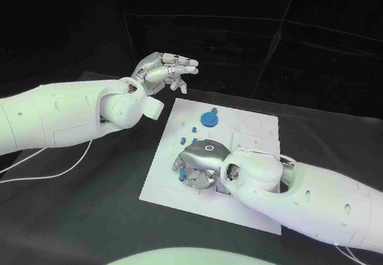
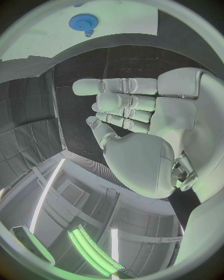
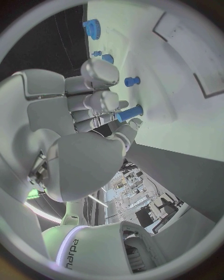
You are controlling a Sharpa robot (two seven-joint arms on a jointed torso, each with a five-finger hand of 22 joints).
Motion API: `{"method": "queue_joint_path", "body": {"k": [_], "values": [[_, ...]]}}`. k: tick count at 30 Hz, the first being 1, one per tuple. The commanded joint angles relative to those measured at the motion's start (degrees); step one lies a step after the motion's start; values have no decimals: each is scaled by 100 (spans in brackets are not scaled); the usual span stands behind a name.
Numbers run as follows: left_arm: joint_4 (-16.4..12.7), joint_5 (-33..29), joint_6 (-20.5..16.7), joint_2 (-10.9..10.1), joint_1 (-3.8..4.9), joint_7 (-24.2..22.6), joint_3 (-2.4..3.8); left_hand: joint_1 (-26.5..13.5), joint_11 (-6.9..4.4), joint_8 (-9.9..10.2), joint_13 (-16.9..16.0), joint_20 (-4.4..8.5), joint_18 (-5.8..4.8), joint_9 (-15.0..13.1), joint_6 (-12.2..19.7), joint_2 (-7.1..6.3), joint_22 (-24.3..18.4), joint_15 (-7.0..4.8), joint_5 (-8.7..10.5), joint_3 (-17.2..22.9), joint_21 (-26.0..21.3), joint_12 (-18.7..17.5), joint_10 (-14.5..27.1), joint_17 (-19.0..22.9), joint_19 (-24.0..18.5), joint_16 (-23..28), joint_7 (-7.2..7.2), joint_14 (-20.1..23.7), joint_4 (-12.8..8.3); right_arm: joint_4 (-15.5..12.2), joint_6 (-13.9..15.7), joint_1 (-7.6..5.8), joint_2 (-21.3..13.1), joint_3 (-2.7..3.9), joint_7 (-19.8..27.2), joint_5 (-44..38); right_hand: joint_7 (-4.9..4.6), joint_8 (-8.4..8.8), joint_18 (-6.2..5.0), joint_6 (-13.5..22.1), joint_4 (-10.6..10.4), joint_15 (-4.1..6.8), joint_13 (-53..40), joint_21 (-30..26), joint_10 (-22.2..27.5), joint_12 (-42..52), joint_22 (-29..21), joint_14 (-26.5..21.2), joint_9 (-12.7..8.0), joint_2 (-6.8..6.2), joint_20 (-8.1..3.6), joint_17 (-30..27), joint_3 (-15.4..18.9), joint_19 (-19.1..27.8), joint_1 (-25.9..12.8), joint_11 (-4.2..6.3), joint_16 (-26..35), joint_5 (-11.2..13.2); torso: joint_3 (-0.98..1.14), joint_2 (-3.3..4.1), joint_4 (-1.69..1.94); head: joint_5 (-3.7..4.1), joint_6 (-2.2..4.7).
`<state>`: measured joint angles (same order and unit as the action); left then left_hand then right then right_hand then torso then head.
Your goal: Assemble the parts on the task board
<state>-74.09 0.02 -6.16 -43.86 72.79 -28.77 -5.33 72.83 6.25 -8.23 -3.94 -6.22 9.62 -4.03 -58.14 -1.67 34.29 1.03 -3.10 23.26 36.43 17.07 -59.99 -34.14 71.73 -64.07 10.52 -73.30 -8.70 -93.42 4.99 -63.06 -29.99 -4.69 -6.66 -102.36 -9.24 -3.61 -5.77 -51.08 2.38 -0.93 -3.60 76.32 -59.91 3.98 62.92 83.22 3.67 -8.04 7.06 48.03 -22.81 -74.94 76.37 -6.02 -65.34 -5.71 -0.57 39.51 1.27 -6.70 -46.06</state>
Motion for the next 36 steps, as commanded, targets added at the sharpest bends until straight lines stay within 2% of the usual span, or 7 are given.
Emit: {"method": "queue_joint_path", "body": {"k": [1,11,15,17,24,30,36], "values": [[4,-21,76,12,10,-19,5,19,-5,-23,0,-26,80,0,29,-11,-8,-4,-5,-43,-31,28,26,7,-26,37,-4,32,4,-43,443,-5,-35,1,58,-33,5,6,-2,72,12,-5,-4,-35,121,7,-23,-20,6,-19,-8,-20,89,42,-44,-18,25,-62,0,2,-2,5,16],[-6,-21,80,-23,10,-10,4,19,-5,-23,0,-26,80,0,29,-11,-8,-4,-5,-43,-31,28,26,7,-26,37,-4,32,4,-576,1327,-16,-757,17,268,409,-37,-9,-24,100,-15,-2,-26,-107,117,154,-136,-51,20,-9,-4,-179,341,92,-68,-6,128,-116,-8,-5,-14,53,35],[-26,-20,69,-64,10,-11,4,19,-5,-23,0,-26,80,0,29,-11,-8,-4,-5,-43,-31,28,26,7,-26,37,-4,32,4,-871,1491,-127,-1324,149,247,1359,-81,-96,-5,-136,-107,9,-80,-66,-307,443,-55,-4,59,58,-14,-75,465,29,-125,3,53,-126,-11,-13,-12,135,54],[-35,-20,61,-82,10,-12,4,19,-5,-23,0,-26,80,0,29,-11,-8,-4,-5,-43,-31,28,26,7,-26,37,-4,32,4,-975,1498,-209,-1599,186,181,1821,-100,-165,21,-284,-219,25,-153,9,-681,650,75,45,83,71,-20,78,545,-53,-255,36,-59,-172,-11,-17,-19,186,69],[-89,-20,35,-133,10,-16,2,20,-5,-29,0,-27,80,-1,33,-6,-12,-3,-5,-49,-35,36,31,9,-26,35,-4,35,4,-1254,1257,-364,-2557,237,-421,2767,202,-465,132,-614,-881,298,-931,341,-1846,1691,633,185,143,-29,-273,708,1330,-389,-928,376,-529,-710,-25,-43,-79,444,89],[-132,-20,35,-151,9,-21,-2,23,-4,-38,-1,-29,81,-2,38,1,-18,-2,-5,-58,-43,50,40,12,-26,32,-3,39,5,-1314,979,-331,-2999,229,-1125,2724,305,-852,236,-742,-1427,401,-3253,620,-1863,3801,1134,266,288,93,-374,1358,2019,-641,-998,516,-976,-683,-20,-47,-136,619,112],[-157,-20,35,-188,8,-28,-50,23,-4,-38,-1,-29,81,-2,38,1,-18,-2,-5,-58,-43,50,40,12,-26,32,-3,39,5,-1431,865,-157,-3262,200,-1795,2349,372,-1193,264,-692,-1880,411,-5051,714,-1797,5265,1309,276,466,207,-390,1609,2631,-710,-822,516,-1144,-675,-9,-76,-182,705,78]]}}
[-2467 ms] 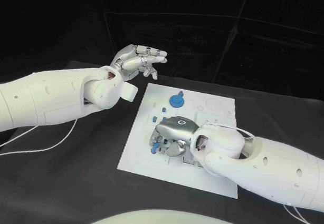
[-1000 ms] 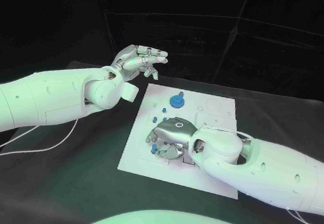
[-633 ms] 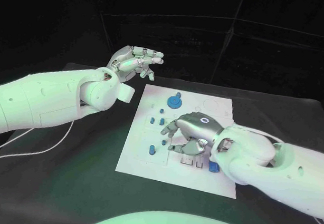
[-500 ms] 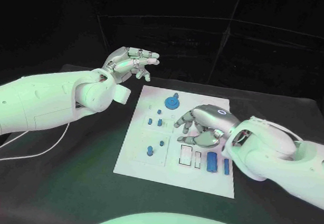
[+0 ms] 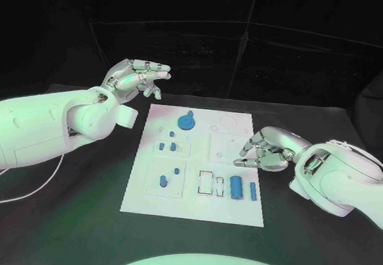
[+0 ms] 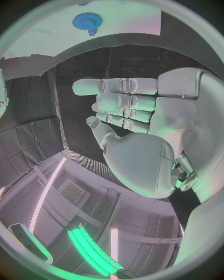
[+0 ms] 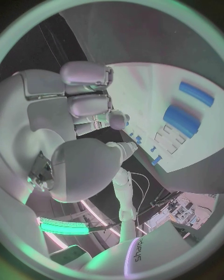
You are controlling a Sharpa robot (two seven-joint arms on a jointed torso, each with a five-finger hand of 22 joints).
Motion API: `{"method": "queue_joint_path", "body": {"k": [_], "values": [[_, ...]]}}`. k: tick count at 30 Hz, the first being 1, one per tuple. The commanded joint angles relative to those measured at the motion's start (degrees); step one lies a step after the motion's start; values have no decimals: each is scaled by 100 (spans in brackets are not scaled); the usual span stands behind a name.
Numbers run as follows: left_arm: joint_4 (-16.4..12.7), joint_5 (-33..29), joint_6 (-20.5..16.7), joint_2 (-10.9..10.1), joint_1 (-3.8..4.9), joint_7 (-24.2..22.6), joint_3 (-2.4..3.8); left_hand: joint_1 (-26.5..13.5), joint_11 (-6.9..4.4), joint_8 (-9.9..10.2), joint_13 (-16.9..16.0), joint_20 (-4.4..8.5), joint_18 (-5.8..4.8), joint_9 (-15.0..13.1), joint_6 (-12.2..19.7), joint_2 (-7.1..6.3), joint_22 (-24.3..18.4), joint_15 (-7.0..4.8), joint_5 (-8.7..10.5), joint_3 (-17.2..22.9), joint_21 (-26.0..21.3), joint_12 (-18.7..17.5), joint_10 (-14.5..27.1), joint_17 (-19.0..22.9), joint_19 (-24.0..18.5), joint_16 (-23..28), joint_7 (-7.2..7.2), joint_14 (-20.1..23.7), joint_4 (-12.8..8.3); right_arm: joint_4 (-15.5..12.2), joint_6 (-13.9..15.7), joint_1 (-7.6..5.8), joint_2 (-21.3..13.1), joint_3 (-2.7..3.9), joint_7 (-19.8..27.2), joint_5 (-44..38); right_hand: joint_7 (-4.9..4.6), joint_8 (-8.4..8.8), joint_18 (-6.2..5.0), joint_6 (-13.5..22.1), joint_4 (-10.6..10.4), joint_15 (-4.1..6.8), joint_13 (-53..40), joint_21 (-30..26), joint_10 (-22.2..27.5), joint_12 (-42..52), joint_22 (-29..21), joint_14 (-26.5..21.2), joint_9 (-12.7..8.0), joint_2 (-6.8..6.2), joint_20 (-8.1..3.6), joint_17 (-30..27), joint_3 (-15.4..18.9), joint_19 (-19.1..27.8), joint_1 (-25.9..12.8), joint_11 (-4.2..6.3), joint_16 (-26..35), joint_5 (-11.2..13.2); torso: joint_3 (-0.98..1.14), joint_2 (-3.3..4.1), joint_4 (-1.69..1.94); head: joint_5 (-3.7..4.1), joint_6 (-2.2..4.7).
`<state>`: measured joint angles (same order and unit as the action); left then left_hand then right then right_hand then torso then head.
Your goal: Assemble the parts on the task board
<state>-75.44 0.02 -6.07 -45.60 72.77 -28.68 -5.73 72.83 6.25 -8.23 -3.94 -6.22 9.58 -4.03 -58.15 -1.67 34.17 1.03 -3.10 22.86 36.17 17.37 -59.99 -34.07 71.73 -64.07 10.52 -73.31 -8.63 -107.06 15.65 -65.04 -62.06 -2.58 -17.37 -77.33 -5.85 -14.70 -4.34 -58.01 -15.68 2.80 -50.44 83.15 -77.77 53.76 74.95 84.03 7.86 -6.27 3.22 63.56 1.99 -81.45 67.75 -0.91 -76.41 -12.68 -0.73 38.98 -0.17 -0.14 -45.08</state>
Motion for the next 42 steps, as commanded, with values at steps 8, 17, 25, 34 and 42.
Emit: {"method": "queue_joint_path", "body": {"k": [8,17,25,34,42], "values": [[-47,-20,32,-44,9,-46,-35,18,-4,-43,-2,-29,85,-3,36,1,-7,-2,-4,-25,-19,27,39,2,-25,29,-4,39,1,-135,-330,182,-101,-122,-1091,-451,45,-251,132,56,-105,44,-870,61,-19,613,168,206,162,123,-8,178,481,-82,-12,14,-111,37,-5,-15,-20,90,-5],[-55,-20,35,-70,9,-50,-41,18,-4,-43,-2,-29,85,-3,36,1,-7,-2,-4,-25,-19,27,39,2,-25,29,-4,39,1,-145,-389,366,2,-152,-1159,-656,42,-323,156,130,-107,38,-1565,116,-244,1216,281,260,225,226,-2,528,659,-137,-164,11,-304,8,-9,-19,-30,92,3],[-33,-20,53,-75,8,-43,-44,9,-4,-50,-3,-30,85,-4,35,4,-10,-1,-4,-34,-22,35,40,1,-23,25,-4,38,7,-114,-366,439,163,-156,-1109,-809,42,-354,162,146,-104,36,-1806,134,-316,1423,316,266,254,253,1,599,707,-152,-161,10,-345,-15,-4,-20,-30,76,0],[-25,-20,63,-82,7,-39,-46,9,-4,-50,-3,-30,85,-4,35,4,-10,-1,-4,-34,-22,35,40,1,-23,25,-4,38,7,-40,-430,531,321,-157,-1116,-857,43,-387,185,165,-95,34,-2062,186,-395,1646,421,293,286,301,4,784,741,-208,-101,10,-447,-28,-10,-10,-31,73,-3],[-26,-20,69,-83,7,-36,-47,9,-4,-50,-3,-30,85,-4,35,4,-10,-1,-4,-34,-22,35,40,1,-23,25,-4,38,7,117,-589,609,543,-156,-1202,-904,45,-423,189,174,-74,33,-2189,199,-412,1732,445,295,321,362,6,849,762,-215,54,11,-485,-72,-22,-12,-11,77,-10]]}}
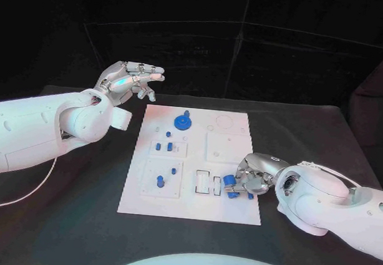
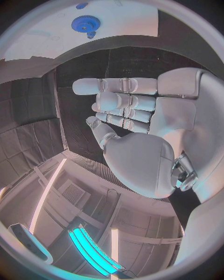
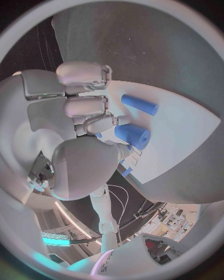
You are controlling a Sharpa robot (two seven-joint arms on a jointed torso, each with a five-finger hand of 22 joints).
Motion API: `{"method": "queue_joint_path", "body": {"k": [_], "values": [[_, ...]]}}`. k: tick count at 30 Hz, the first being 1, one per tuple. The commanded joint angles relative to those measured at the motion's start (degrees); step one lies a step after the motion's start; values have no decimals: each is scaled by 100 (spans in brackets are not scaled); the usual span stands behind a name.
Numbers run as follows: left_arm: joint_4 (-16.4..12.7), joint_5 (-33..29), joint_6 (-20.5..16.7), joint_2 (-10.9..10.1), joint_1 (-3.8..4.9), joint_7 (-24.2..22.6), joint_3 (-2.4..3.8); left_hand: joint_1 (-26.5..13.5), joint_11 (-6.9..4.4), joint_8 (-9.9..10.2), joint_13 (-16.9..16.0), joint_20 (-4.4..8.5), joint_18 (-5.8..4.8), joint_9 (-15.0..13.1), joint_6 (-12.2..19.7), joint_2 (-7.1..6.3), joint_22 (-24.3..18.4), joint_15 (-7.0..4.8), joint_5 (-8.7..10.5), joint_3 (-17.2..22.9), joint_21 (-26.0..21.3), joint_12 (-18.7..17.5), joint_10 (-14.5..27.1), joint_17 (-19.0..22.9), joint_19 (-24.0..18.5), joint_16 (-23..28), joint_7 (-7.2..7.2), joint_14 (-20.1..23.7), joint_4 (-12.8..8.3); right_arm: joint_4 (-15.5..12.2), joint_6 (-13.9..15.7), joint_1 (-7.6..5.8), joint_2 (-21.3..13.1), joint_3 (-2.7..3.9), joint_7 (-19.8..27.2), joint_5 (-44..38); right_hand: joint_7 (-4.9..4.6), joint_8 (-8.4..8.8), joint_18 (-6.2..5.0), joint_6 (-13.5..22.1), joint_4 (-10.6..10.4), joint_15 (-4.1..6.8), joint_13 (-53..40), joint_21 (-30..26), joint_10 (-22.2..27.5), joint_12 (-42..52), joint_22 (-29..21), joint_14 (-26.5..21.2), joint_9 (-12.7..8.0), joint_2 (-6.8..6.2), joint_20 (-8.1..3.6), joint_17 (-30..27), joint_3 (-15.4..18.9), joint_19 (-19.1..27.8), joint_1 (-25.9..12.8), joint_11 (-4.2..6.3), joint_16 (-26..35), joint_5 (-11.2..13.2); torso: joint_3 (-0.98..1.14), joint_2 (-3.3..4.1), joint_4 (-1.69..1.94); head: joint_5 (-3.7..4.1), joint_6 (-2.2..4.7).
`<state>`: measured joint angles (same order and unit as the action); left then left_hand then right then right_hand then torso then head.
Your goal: Assemble the parts on the task board
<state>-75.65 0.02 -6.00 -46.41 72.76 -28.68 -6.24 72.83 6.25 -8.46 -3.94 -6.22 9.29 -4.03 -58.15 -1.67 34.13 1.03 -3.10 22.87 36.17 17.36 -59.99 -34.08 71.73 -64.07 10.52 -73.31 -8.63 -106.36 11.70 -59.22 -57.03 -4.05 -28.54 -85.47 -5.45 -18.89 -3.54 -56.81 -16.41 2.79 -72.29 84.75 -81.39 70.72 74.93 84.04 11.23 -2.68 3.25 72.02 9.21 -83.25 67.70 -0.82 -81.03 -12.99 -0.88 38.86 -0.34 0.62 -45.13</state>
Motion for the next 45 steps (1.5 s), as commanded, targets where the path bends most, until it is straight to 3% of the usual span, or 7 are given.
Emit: {"method": "queue_joint_path", "body": {"k": [1,12,16,22,30,38,45], "values": [[-4,-20,62,-3,9,-36,4,9,-4,-27,-3,-30,115,-4,35,4,-6,-1,-4,-34,-23,36,40,2,-23,25,-4,38,7,63,-216,32,55,-10,-100,-92,4,-5,109,53,1,34,-1,40,-45,28,448,294,-14,11,3,1,41,-34,73,1,-22,-45,-6,-1,7,0,-4],[-6,-20,66,-10,9,-35,3,9,-4,-27,-3,-30,115,-4,35,4,-6,-1,-4,-34,-23,36,40,2,-23,25,-4,38,7,102,44,58,97,-9,-313,-132,37,-71,112,-61,126,55,-127,54,-62,69,475,288,54,330,-11,36,-30,-40,542,31,-38,-448,-6,-7,-6,-36,-6],[1,-20,66,-12,8,-34,2,9,-4,-27,-3,-30,115,-4,35,4,-6,-1,-4,-34,-23,36,40,2,-23,25,-4,38,7,-3,350,60,17,-8,-286,0,58,-94,117,-132,130,68,-176,64,-90,105,496,289,80,401,-22,48,-31,-52,592,48,-43,-514,4,-10,-11,-35,-13],[10,-20,71,-3,8,-32,1,9,-4,-27,-3,-30,115,-4,35,4,-6,-1,-4,-34,-23,36,40,2,-23,25,-4,38,7,-209,819,58,-121,-5,-199,390,91,-116,121,-220,103,92,-209,75,-114,116,518,291,117,461,-43,62,3,-66,601,77,-48,-627,-12,-11,-6,-22,-5],[23,-20,83,16,7,-28,-3,9,-4,-27,-3,-30,115,-4,35,4,-6,-1,-4,-34,-23,36,40,2,-23,25,-4,38,7,-435,1443,55,-218,0,13,948,108,-87,125,-250,75,111,-235,85,-131,99,538,293,150,496,-66,78,65,-79,628,95,-52,-902,-13,-8,6,-41,6],[26,-20,90,33,6,-27,-6,9,-4,-27,-3,-30,115,-4,35,4,-6,-1,-4,-34,-23,36,40,2,-23,25,-4,38,7,-443,1480,53,-68,2,82,1159,109,-79,125,-257,61,113,-236,85,-132,87,539,293,158,496,-69,79,89,-79,622,97,-52,-954,-18,-1,10,-97,8],[13,-20,85,27,7,-26,-7,9,-4,-27,-3,-30,115,-4,35,4,-6,-1,-4,-34,-23,36,40,2,-23,25,-4,38,7,-346,1289,52,211,2,-13,1233,114,-75,124,-284,16,116,-237,83,-135,70,535,292,175,513,-72,73,136,-76,562,100,-47,-960,-18,7,-1,-128,5]]}}
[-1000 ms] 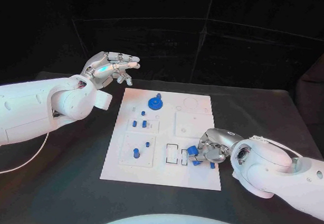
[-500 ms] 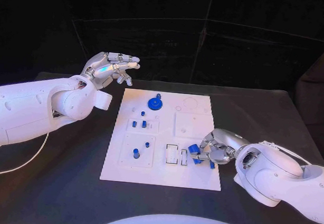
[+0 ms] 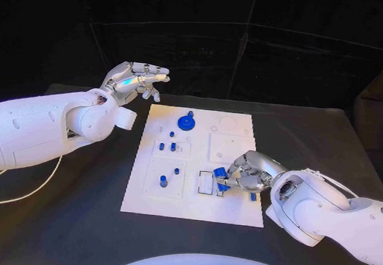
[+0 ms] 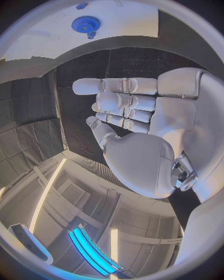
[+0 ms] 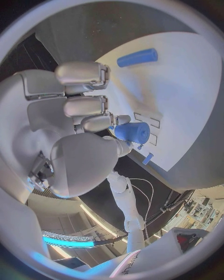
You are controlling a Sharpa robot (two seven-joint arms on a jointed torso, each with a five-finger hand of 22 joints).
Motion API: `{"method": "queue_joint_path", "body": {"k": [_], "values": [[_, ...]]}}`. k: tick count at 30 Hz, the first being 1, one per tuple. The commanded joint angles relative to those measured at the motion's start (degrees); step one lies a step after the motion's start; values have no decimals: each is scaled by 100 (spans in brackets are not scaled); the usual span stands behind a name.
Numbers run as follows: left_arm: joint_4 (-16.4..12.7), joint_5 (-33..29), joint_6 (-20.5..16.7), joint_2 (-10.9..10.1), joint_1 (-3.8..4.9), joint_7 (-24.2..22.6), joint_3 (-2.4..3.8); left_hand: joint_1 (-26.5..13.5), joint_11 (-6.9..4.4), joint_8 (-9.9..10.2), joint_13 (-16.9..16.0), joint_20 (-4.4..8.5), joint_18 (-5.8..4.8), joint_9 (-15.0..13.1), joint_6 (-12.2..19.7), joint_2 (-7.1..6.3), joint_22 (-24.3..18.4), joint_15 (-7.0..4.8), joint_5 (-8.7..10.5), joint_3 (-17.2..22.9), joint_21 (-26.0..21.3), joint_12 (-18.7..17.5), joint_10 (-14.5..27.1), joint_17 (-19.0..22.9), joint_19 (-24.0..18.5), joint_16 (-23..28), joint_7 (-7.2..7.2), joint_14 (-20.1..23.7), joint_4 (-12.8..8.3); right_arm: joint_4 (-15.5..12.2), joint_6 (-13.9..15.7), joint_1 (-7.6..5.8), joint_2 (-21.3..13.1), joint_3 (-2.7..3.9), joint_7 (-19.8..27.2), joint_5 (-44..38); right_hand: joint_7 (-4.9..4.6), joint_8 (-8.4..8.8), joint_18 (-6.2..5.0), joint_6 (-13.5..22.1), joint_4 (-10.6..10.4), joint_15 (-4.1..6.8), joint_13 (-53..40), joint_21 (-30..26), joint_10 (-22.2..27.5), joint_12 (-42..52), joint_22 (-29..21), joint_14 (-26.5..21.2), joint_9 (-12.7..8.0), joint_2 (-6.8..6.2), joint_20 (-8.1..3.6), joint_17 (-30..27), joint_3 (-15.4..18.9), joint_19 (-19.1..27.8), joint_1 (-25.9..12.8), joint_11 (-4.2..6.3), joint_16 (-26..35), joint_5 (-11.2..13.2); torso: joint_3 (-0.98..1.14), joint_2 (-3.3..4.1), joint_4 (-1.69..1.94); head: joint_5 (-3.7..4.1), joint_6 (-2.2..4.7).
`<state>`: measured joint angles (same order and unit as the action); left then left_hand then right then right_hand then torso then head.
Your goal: Assemble the parts on the task board
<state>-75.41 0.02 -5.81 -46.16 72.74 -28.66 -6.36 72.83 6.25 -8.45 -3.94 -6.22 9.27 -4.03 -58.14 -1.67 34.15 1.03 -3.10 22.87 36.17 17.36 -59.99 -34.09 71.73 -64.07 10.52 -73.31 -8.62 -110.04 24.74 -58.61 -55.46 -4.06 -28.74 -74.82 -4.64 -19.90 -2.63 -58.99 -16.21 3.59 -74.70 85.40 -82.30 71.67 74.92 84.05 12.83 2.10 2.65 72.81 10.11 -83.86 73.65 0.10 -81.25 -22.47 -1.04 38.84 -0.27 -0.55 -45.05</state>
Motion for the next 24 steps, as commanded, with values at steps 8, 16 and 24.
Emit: {"method": "queue_joint_path", "body": {"k": [8,16,24], "values": [[-35,-20,59,-3,11,-24,4,9,-4,-27,-3,-30,117,-4,35,4,-8,-1,-4,-35,-23,36,40,3,-23,25,-4,38,7,193,-167,-10,396,3,-228,184,47,27,32,-103,-29,42,19,15,-40,-68,535,286,38,65,-16,-25,104,-14,-110,18,-11,38,-2,3,-11,-37,-17],[-49,-20,56,-7,13,-21,4,9,-4,-27,-3,-30,117,-4,35,4,-8,-1,-4,-35,-23,36,40,3,-23,25,-4,38,7,298,-188,-11,578,3,-507,-3,70,28,31,-165,-33,56,27,11,-41,-115,530,282,79,109,-27,-41,198,-11,-234,35,3,152,1,-1,-8,-51,-31],[-56,-20,52,-12,14,-21,4,9,-4,-27,-3,-30,117,-4,35,4,-8,-1,-4,-35,-23,36,40,3,-23,25,-4,38,7,317,-280,-11,679,3,-598,-59,95,42,29,-227,-33,76,17,4,-50,-167,525,283,147,124,-46,-43,404,-7,-477,59,14,490,7,2,-17,-72,-52]]}}
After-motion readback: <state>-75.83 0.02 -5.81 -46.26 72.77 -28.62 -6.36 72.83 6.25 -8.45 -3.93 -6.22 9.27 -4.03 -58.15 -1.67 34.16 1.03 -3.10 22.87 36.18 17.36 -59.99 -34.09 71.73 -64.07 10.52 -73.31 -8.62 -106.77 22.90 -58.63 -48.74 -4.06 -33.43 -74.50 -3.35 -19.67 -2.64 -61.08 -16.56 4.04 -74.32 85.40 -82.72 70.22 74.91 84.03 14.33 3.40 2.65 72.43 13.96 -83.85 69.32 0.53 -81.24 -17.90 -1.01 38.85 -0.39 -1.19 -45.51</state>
